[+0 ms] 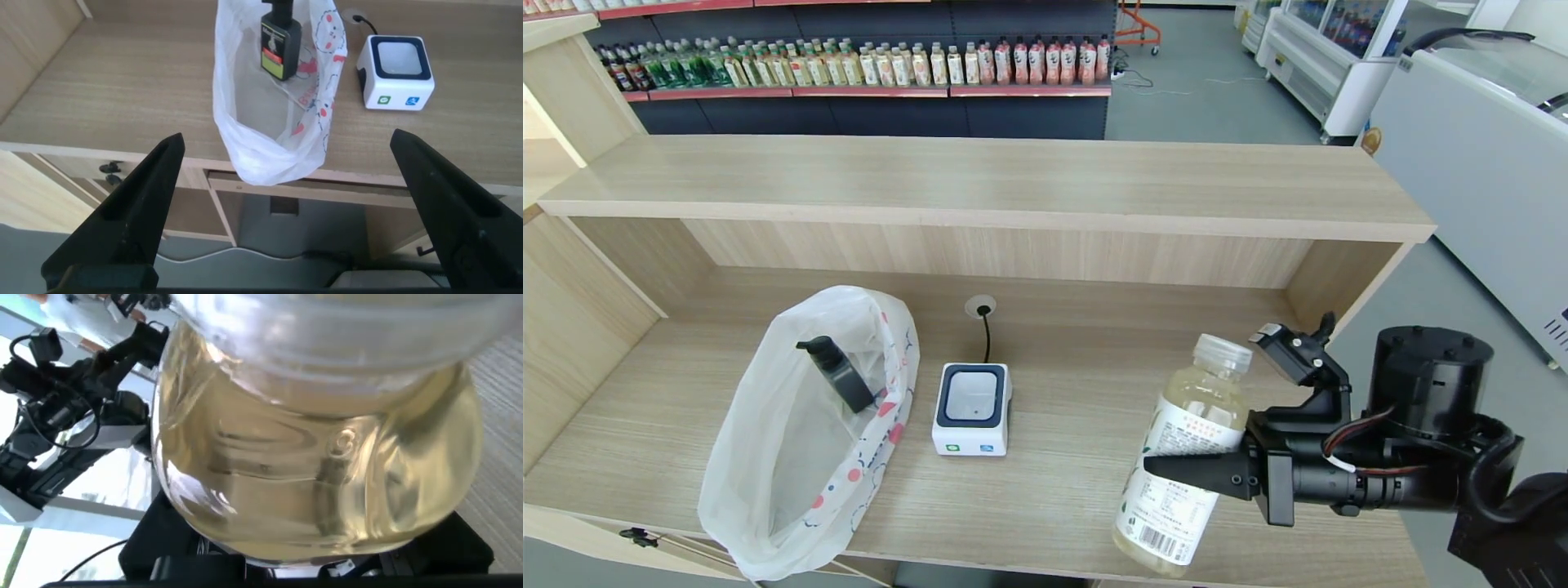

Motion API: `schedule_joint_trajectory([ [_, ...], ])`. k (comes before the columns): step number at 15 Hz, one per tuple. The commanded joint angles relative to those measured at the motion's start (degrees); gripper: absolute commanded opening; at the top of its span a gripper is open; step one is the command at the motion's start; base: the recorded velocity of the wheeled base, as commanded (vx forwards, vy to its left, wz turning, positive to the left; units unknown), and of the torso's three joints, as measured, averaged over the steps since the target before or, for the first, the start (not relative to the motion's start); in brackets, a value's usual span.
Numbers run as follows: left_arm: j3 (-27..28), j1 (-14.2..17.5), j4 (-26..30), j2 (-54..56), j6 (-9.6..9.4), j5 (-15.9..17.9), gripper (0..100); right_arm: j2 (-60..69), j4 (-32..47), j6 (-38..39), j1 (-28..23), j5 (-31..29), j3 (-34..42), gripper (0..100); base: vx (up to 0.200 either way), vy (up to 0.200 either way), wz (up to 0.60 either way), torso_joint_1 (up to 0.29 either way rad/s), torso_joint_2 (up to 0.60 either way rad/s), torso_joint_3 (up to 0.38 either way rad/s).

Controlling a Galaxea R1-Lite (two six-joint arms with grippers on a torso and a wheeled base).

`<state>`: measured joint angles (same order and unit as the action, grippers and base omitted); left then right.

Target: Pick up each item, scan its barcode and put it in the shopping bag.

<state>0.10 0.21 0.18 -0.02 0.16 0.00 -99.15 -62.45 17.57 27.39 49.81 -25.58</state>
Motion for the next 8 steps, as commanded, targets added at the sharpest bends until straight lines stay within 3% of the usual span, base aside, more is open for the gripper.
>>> schedule_joint_trajectory([
  [1, 0.0, 0.1, 0.0, 0.0, 0.02, 0.0, 100, -1.4, -0.1, 0.0, 1.2, 1.3, -0.5, 0, 0.000, 0.000, 0.00, 0.000, 0.00, 0.000],
  [4, 0.0, 0.1, 0.0, 0.0, 0.02, 0.0, 100, -2.4, -2.0, 0.0, 0.8, 4.8, -0.5, 0, 0.000, 0.000, 0.00, 0.000, 0.00, 0.000],
  [8, 0.0, 0.1, 0.0, 0.0, 0.02, 0.0, 100, -1.6, -2.4, 2.3, 1.3, 4.9, -0.5, 0, 0.000, 0.000, 0.00, 0.000, 0.00, 0.000],
])
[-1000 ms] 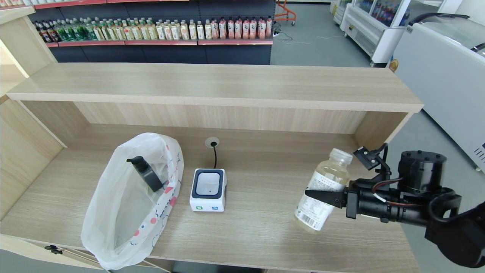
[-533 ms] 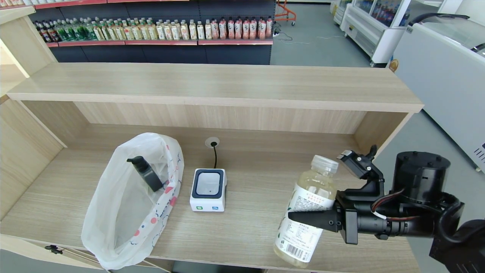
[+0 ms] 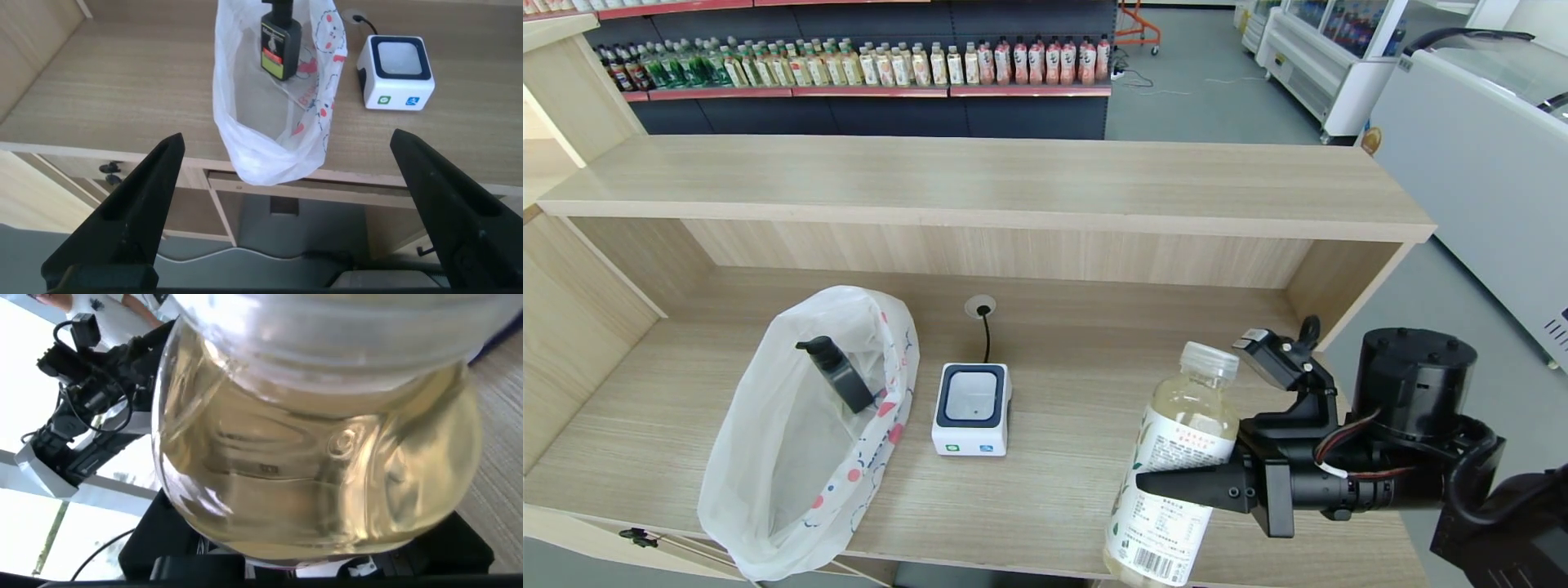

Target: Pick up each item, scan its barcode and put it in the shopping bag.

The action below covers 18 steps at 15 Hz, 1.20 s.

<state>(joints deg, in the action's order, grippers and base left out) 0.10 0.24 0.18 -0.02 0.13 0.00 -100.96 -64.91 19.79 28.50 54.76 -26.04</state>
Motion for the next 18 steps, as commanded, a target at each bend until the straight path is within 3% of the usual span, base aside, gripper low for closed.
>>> schedule_joint_trajectory([
  [1, 0.0, 0.0, 0.0, 0.0, 0.04, 0.0, 100, 0.2, 0.1, 0.3, 0.6, 0.0, -0.1, 0, 0.000, 0.000, 0.00, 0.000, 0.00, 0.000],
  [18, 0.0, 0.0, 0.0, 0.0, 0.04, 0.0, 100, -1.0, 0.1, 2.5, 1.8, 0.0, -3.8, 0, 0.000, 0.000, 0.00, 0.000, 0.00, 0.000],
])
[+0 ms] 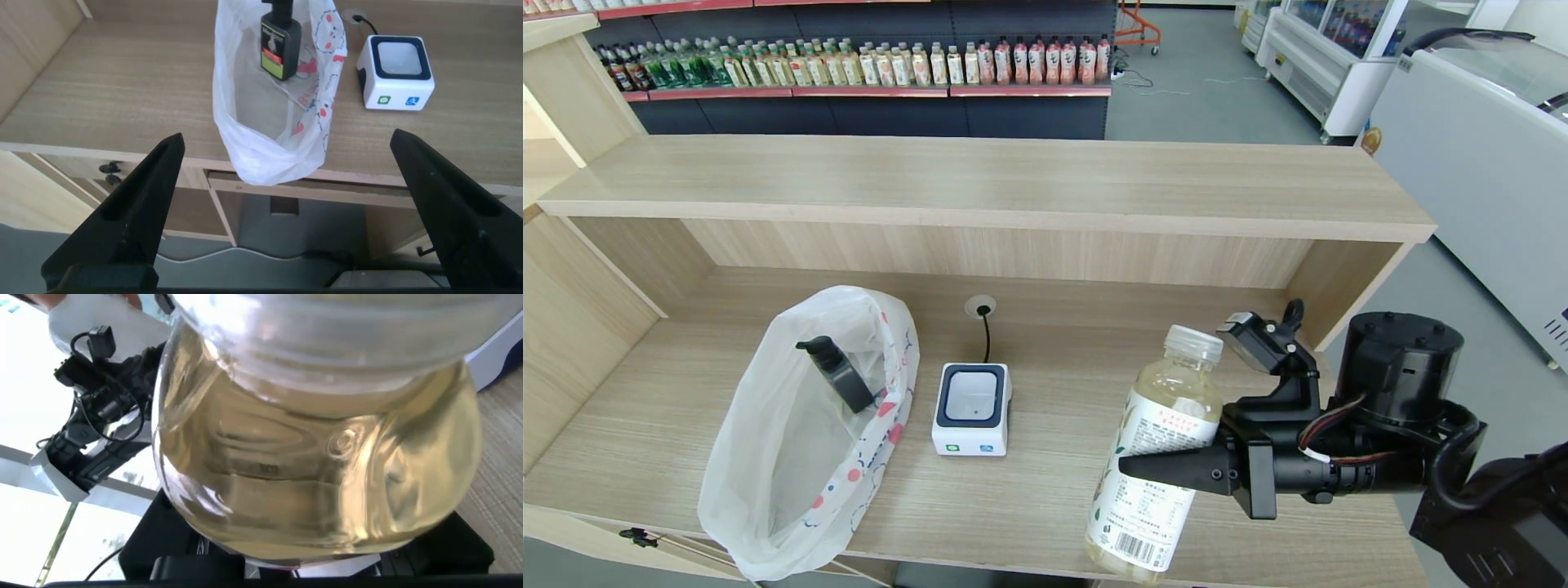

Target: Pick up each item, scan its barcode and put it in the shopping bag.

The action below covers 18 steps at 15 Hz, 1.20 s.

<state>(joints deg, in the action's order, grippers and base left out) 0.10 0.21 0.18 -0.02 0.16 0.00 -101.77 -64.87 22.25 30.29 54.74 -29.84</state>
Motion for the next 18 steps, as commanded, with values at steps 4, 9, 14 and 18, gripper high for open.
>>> schedule_joint_trajectory([
  [4, 0.0, 0.1, 0.0, 0.0, 0.02, 0.0, 100, -0.2, -0.1, 0.0, 0.0, 0.0, -0.1, 0, 0.000, 0.000, 0.00, 0.000, 0.00, 0.000],
  [9, 0.0, 0.1, 0.0, 0.0, 0.02, 0.0, 100, 0.4, -0.1, 0.0, -0.4, 0.0, 0.0, 0, 0.000, 0.000, 0.00, 0.000, 0.00, 0.000],
  [14, 0.0, 0.1, 0.0, 0.0, 0.02, 0.0, 100, 2.3, 0.0, -7.5, -5.7, -1.6, 2.2, 0, 0.000, 0.000, 0.00, 0.000, 0.00, 0.000],
  [18, 0.0, 0.1, 0.0, 0.0, 0.02, 0.0, 100, 11.9, 9.5, -36.1, -22.9, -12.1, 1.3, 0, 0.000, 0.000, 0.00, 0.000, 0.00, 0.000],
])
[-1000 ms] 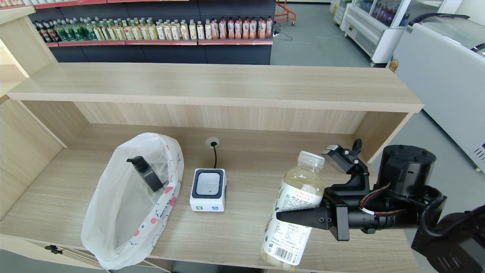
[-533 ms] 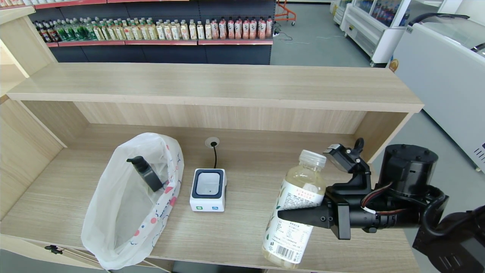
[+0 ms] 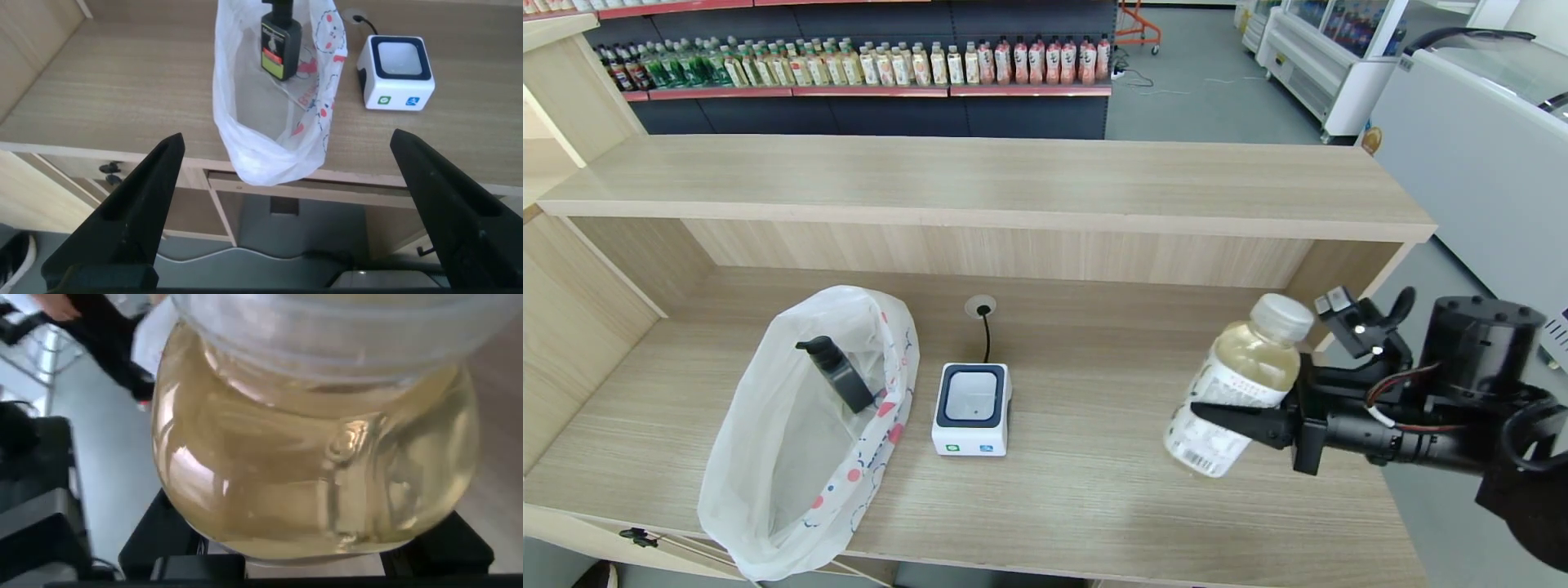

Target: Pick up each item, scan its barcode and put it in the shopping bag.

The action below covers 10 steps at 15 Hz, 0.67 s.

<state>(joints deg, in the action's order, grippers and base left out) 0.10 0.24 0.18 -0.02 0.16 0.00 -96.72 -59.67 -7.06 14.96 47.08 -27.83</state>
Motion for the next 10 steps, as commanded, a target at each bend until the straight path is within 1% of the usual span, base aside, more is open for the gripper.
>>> schedule_joint_trajectory([
  [1, 0.0, 0.0, 0.0, 0.0, 0.02, 0.0, 100, 9.7, 8.2, -13.7, -11.0, -10.0, -1.5, 0, 0.000, 0.000, 0.00, 0.000, 0.00, 0.000],
  [2, 0.0, 0.0, 0.0, 0.0, 0.02, 0.0, 100, 10.9, 9.8, -19.6, -13.0, -16.2, -1.6, 0, 0.000, 0.000, 0.00, 0.000, 0.00, 0.000],
  [3, 0.0, 0.0, 0.0, 0.0, 0.02, 0.0, 100, 11.4, 9.8, -22.2, -13.3, -19.6, -1.3, 0, 0.000, 0.000, 0.00, 0.000, 0.00, 0.000],
  [4, 0.0, 0.0, 0.0, 0.0, 0.02, 0.0, 100, 12.2, 8.7, -25.9, -13.0, -21.4, -1.9, 0, 0.000, 0.000, 0.00, 0.000, 0.00, 0.000],
  [6, 0.0, 0.0, 0.0, 0.0, 0.02, 0.0, 100, 13.7, 6.9, -31.1, -10.5, -21.9, -1.9, 0, 0.000, 0.000, 0.00, 0.000, 0.00, 0.000],
  [8, 0.0, 0.0, 0.0, 0.0, 0.02, 0.0, 100, 14.4, 6.7, -38.6, -10.2, -22.8, -1.7, 0, 0.000, 0.000, 0.00, 0.000, 0.00, 0.000],
  [10, 0.0, 0.0, 0.0, 0.0, 0.02, 0.0, 100, 15.2, 6.7, -42.7, -10.4, -24.4, -1.8, 0, 0.000, 0.000, 0.00, 0.000, 0.00, 0.000],
])
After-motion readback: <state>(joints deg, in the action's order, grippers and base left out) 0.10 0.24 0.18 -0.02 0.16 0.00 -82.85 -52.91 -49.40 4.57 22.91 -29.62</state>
